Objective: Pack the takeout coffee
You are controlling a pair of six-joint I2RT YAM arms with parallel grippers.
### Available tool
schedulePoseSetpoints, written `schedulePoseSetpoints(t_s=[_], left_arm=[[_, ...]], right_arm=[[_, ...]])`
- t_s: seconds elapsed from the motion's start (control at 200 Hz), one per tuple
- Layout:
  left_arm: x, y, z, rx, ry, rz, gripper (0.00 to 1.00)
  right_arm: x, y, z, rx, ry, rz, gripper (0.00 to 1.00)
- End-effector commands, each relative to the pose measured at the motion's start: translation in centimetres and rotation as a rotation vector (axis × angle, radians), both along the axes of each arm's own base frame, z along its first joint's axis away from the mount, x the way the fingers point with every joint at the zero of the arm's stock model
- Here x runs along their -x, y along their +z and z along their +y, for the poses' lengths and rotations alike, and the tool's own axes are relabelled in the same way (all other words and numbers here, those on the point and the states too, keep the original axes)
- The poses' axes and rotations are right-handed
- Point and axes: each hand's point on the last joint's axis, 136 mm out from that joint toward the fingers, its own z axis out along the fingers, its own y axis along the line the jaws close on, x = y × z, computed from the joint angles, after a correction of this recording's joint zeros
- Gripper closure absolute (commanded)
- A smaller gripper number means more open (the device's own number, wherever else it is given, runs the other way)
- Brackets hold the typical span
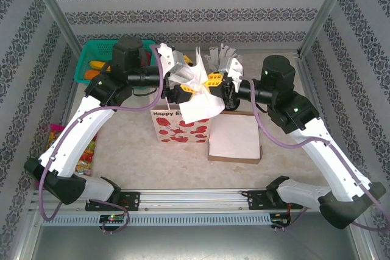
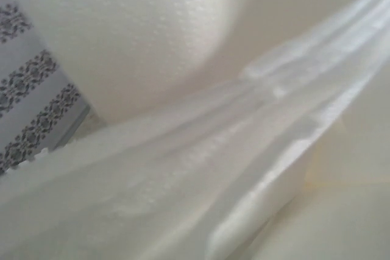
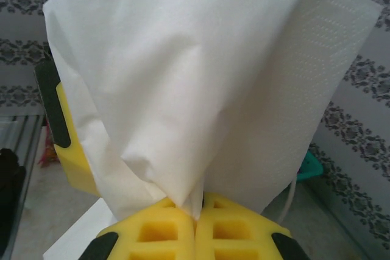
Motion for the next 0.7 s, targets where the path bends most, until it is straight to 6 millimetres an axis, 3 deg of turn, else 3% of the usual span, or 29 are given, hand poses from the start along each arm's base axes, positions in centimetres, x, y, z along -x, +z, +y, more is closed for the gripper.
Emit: schedulePoseSetpoints(t_s=[0.0,0.175,0.385,0.495,0.694], left_arm=[[1.5,1.3,1.0,0.022,-0.105,-0.084,0.11],[1.9,2.0,2.2,0.017,-0.144,-0.141,0.12],[1.8,2.7,3.2,0.027,-0.153,-0.144,0.56],[0.5,2.9,3.6,0.007,-0.07,-0.166,0.7],[-3.2,4.5,4.3,0.014,0.12,-0.231,0.87]], right_arm=[[2.5,0.4,1.0,0.019,0.169,0.001,1.0],[2.4,0.9,1.7,0.015,0.243,0.008,1.0],[0.3,1.7,1.4,0.013,0.137,-0.061,1.0],[-1.6,2.7,1.5,0.001,0.04,-0.106,1.0],[-5.9,5.1,1.6,-0.053,-0.156,-0.188,1.0]])
